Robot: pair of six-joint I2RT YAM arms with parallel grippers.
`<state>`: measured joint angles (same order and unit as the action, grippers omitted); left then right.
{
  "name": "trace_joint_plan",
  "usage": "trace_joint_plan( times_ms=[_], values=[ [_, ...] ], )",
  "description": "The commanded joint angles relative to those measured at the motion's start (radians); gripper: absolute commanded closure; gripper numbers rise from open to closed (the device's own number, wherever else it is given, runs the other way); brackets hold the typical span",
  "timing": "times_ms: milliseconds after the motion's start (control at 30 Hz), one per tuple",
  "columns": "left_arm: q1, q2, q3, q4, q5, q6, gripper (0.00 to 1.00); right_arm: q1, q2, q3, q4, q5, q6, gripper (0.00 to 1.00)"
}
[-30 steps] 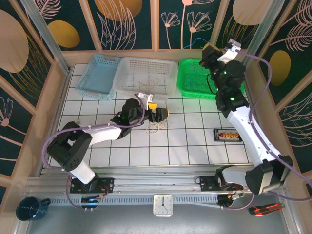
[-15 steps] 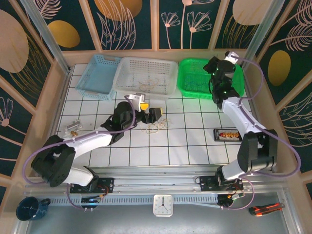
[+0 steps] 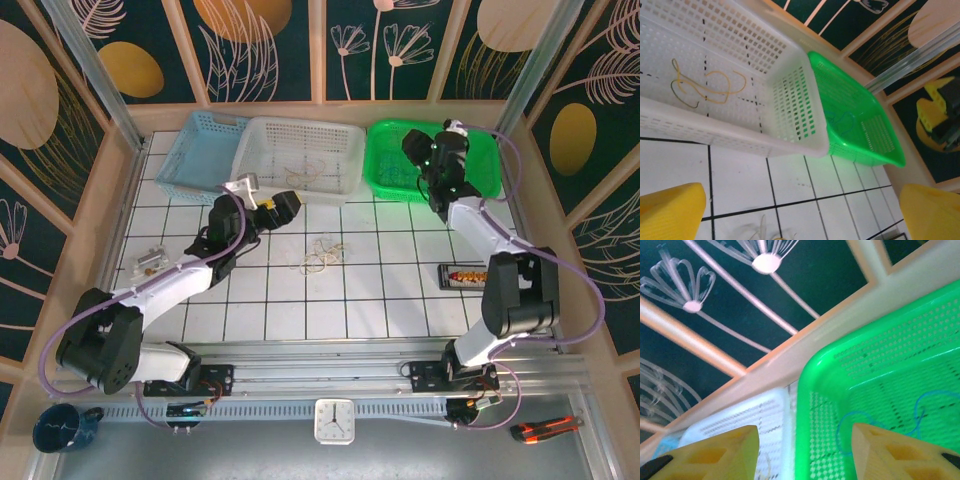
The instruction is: Untangle the cables
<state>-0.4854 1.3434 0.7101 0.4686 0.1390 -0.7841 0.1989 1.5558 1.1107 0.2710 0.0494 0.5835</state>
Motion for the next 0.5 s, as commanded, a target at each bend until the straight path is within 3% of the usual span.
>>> trace_joint_plan(
  times_ms=[0,467],
  values=[
    [0.021,-0.003,0.060,-0.011,0.023,-0.047,0.01,0.052,-0.089,-0.048,0.023,-0.028,0.030,0.49],
    [0.050,-0.005,0.107,-0.157,0.050,0.027,0.01,0.387,-0.274,-0.216,-0.132,0.101,-0.013,0.48]
  ],
)
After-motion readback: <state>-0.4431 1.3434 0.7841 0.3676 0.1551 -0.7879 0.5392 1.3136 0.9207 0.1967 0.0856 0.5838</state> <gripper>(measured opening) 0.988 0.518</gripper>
